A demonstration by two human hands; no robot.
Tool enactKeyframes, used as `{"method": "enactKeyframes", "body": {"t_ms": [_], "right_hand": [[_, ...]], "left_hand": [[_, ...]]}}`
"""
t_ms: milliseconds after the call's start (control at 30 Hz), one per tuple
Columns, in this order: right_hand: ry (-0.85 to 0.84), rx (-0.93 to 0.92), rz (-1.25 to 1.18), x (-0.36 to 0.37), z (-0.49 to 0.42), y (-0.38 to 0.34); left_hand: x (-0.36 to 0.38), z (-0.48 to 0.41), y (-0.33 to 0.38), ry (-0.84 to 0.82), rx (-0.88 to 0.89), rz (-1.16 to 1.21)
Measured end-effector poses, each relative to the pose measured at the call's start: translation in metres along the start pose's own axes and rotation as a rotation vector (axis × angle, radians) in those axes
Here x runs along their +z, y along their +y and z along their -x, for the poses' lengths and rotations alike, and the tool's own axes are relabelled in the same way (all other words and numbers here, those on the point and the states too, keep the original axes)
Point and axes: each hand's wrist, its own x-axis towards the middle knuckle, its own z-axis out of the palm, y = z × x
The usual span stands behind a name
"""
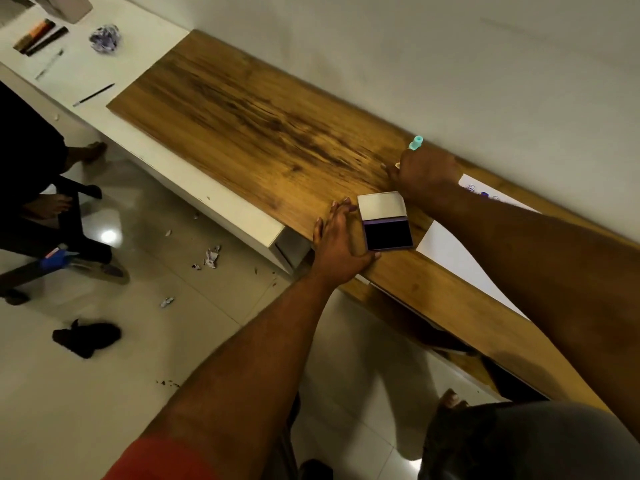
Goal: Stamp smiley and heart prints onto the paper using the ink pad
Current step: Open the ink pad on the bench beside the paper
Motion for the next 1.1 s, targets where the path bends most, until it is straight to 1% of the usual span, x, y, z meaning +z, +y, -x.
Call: {"method": "enactKeyframes", "body": {"t_ms": [167, 233, 333, 433, 500, 600, 733, 833, 967, 1100], "right_hand": [[-0.088, -0.026, 0.126, -0.011, -0.01, -0.021], [-0.111, -0.037, 0.073, -0.015, -0.013, -0.034], [-0.092, -0.099, 0.019, -0.017, -0.017, -0.055], [-0.075, -0.152, -0.018, -0.015, -0.016, -0.079], [-0.073, -0.164, -0.066, -0.016, -0.012, -0.095], [-0.065, -0.204, -0.072, -0.015, 0.003, -0.11], [-0.089, -0.248, -0.03, -0.008, 0.023, -0.106], [-0.1, -0.291, 0.019, -0.007, 0.038, -0.105], [-0.129, -0.262, 0.086, -0.01, 0.056, -0.111], [-0.148, -0.26, 0.13, -0.014, 0.07, -0.116]], "left_hand": [[-0.012, -0.002, -0.001, -0.101, -0.018, 0.044], [-0.019, -0.004, 0.0, -0.099, -0.048, 0.088], [-0.03, -0.011, 0.003, 0.02, -0.102, 0.153], [-0.037, -0.02, 0.0, 0.239, -0.153, 0.03], [-0.042, -0.026, -0.007, 0.313, -0.212, -0.076], [-0.046, -0.028, -0.017, 0.261, -0.259, -0.2], [-0.049, -0.03, -0.021, 0.255, -0.226, -0.166], [-0.049, -0.029, -0.02, 0.247, -0.196, -0.183], [-0.046, -0.024, -0.014, 0.18, -0.196, -0.249], [-0.044, -0.016, -0.008, 0.093, -0.15, -0.295]]}}
